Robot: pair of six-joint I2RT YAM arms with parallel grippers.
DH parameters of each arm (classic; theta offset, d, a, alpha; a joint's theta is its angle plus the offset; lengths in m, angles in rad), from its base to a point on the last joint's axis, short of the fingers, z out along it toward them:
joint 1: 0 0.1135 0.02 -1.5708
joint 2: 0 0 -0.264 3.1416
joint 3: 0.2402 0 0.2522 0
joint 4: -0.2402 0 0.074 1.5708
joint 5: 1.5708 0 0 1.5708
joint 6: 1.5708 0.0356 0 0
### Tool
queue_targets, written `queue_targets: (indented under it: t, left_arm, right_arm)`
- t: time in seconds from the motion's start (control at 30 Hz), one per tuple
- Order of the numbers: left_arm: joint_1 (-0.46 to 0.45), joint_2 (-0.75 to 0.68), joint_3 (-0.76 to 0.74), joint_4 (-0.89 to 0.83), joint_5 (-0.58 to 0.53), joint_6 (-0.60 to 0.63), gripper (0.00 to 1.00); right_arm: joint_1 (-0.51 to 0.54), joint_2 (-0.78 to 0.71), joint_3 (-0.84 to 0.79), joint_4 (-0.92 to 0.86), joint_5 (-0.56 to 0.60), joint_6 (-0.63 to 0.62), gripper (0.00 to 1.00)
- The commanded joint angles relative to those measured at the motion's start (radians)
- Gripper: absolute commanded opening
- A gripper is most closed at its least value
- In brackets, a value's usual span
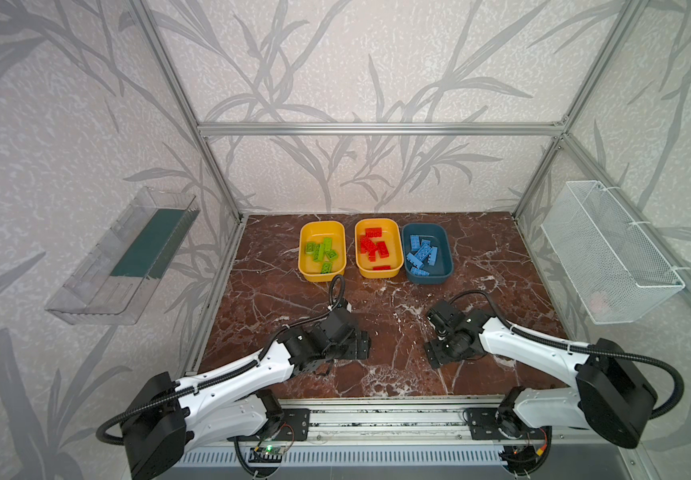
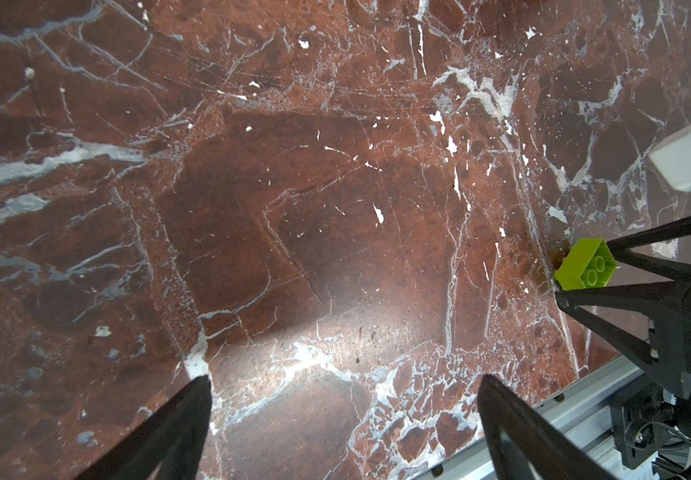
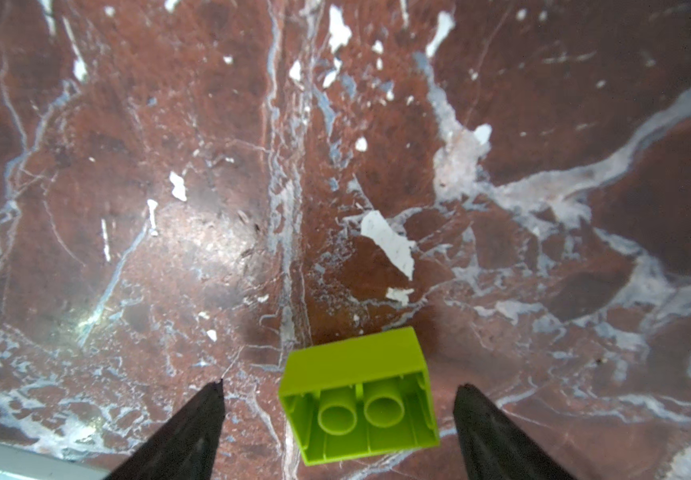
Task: Sort the legos into containers by color
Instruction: 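Lower the right gripper onto the last lime-green brick and grasp it, then carry the lime-green brick into the yellow bin and open the right gripper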
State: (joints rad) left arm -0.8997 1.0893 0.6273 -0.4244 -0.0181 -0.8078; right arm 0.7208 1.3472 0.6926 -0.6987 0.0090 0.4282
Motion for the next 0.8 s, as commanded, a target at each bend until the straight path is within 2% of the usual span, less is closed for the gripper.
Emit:
queue_targets:
  t: [0.0,0.13,0.4,0.63,0.77]
  left_arm:
    - [-0.004,0.009,-0.012,0.009,-0.023,-0.004,0.99]
    - [-0.004,0.001,-0.018,0.004,-0.032,-0.005,0.99]
    - [-0.003,-0.035,-0.002,-0.088,-0.120,-0.020,0.99]
    - [0.004,-0.074,-0.010,-0.163,-0.227,-0.064,0.99]
    - [0.097,-0.122,-0.033,-0.198,-0.209,-0.096,0.99]
  right_arm:
    - [0.000,0.035,0.030,0.000,-0.018,-0.025,0.79]
    - [-0.001,0.063,0.036,-0.001,-0.036,-0.027,0.69]
    - [-0.001,0.084,0.072,-0.037,-0.021,-0.022,0.35]
    - [-0.001,0.037,0.232,-0.056,-0.045,-0.015,0.31]
    - [0.000,0.079,0.376,0.079,-0.117,-0.022,0.31]
